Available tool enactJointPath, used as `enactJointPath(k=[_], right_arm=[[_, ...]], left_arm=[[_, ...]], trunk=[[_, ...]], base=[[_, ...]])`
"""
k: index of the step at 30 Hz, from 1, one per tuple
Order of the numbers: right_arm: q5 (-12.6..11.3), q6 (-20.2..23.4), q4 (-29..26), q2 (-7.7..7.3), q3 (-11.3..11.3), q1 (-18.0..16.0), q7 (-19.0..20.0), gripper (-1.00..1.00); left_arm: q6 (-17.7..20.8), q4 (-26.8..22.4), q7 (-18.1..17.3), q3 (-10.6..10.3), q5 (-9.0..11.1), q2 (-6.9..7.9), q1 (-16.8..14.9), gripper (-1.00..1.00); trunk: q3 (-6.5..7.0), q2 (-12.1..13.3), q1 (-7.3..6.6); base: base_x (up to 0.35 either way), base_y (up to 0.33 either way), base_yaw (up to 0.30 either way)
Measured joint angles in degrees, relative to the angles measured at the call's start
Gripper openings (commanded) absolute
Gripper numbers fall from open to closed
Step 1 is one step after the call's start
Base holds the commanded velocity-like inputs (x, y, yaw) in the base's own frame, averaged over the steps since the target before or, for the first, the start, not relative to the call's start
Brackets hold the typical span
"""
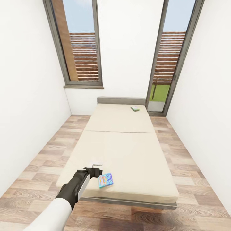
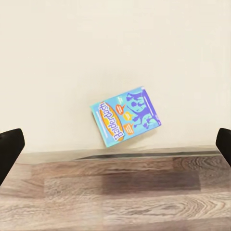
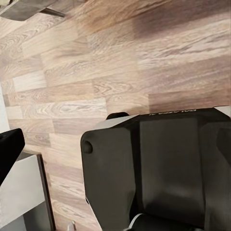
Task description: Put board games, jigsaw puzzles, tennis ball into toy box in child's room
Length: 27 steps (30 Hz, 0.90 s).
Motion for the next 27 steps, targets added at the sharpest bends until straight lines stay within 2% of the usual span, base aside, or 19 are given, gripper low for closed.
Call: enactJointPath(k=[27], right_arm=[[0.0, 0.2, 0.0, 0.05, 0.0, 0.0, -0.1, 1.00]], left_arm=[[-0.3, 0.0, 0.2, 0.0, 0.0, 0.01, 0.0, 1.00]], trunk=[[-2.55, 0.0, 0.00]], base=[[0.001, 0.001, -0.079]])
